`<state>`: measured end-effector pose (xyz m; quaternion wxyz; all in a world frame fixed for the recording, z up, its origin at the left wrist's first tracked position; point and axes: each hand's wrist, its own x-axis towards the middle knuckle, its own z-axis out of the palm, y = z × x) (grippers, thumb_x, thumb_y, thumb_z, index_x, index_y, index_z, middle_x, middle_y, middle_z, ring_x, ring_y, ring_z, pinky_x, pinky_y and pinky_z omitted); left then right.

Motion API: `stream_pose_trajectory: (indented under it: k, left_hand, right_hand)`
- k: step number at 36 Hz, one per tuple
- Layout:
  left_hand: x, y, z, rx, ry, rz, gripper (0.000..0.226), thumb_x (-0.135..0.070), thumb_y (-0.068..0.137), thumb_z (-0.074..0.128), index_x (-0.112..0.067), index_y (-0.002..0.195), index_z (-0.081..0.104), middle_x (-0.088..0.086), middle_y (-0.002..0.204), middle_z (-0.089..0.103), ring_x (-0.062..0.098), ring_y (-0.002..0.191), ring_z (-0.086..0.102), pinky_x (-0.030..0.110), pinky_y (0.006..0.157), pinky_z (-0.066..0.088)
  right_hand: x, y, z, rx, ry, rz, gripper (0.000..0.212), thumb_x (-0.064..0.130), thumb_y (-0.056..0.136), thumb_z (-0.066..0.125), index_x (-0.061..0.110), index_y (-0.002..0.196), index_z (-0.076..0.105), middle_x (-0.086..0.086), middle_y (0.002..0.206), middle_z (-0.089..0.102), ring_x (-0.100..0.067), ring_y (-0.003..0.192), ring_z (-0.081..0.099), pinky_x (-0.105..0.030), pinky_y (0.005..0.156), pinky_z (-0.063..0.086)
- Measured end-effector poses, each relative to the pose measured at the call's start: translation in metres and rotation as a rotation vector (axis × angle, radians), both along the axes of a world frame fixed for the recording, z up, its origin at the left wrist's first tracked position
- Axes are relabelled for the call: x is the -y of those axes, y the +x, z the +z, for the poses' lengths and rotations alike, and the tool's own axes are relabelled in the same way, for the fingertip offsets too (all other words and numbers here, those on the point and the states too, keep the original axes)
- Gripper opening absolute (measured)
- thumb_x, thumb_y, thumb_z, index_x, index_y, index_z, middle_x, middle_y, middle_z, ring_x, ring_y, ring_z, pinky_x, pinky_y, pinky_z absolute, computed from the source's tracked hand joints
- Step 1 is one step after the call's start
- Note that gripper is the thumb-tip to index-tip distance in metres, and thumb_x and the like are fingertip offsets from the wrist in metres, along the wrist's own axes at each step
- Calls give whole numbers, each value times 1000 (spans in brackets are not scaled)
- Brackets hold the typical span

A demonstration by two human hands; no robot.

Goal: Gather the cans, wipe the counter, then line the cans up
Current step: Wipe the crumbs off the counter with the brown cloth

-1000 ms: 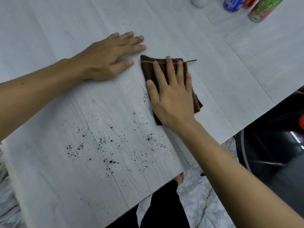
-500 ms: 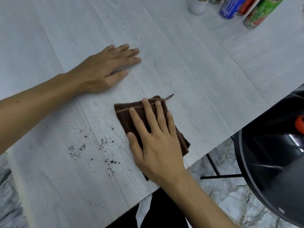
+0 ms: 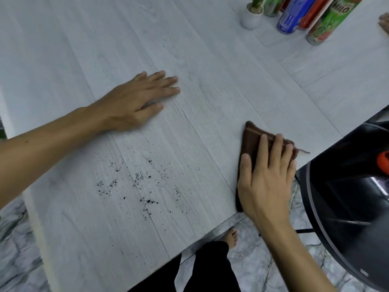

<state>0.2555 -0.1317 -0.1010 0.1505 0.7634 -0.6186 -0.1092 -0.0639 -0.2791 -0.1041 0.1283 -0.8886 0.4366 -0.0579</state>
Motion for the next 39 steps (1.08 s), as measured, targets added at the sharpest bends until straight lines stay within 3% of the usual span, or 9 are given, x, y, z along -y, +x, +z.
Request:
stream_pose_trajectory:
  k: [11, 23, 39]
  left_hand:
    - [-7, 9, 4, 22, 46, 27, 55, -47, 108, 29, -37, 161, 22, -17, 170, 10, 4, 157, -1, 43, 128, 3]
    - [-29, 19, 5, 23, 34, 84, 51, -34, 111, 33, -36, 161, 24, -16, 170, 11, 4, 157, -1, 40, 128, 5]
    - [-52, 4, 6, -2, 12, 145, 49, -28, 112, 33, -33, 160, 28, -14, 170, 15, 5, 157, 1, 36, 128, 2]
  right_hand:
    - [36, 68, 2, 20, 14, 101, 63, 50, 106, 23, 21, 162, 19, -8, 171, 2, -30, 156, -5, -53, 125, -3]
    - [-33, 122, 9, 18, 36, 475, 59, 45, 109, 23, 22, 163, 20, -7, 171, 3, -27, 157, -7, -47, 125, -5]
    - [-127, 62, 1, 68, 79, 771, 55, 42, 108, 28, 25, 161, 28, -7, 171, 9, -28, 157, -1, -51, 125, 6]
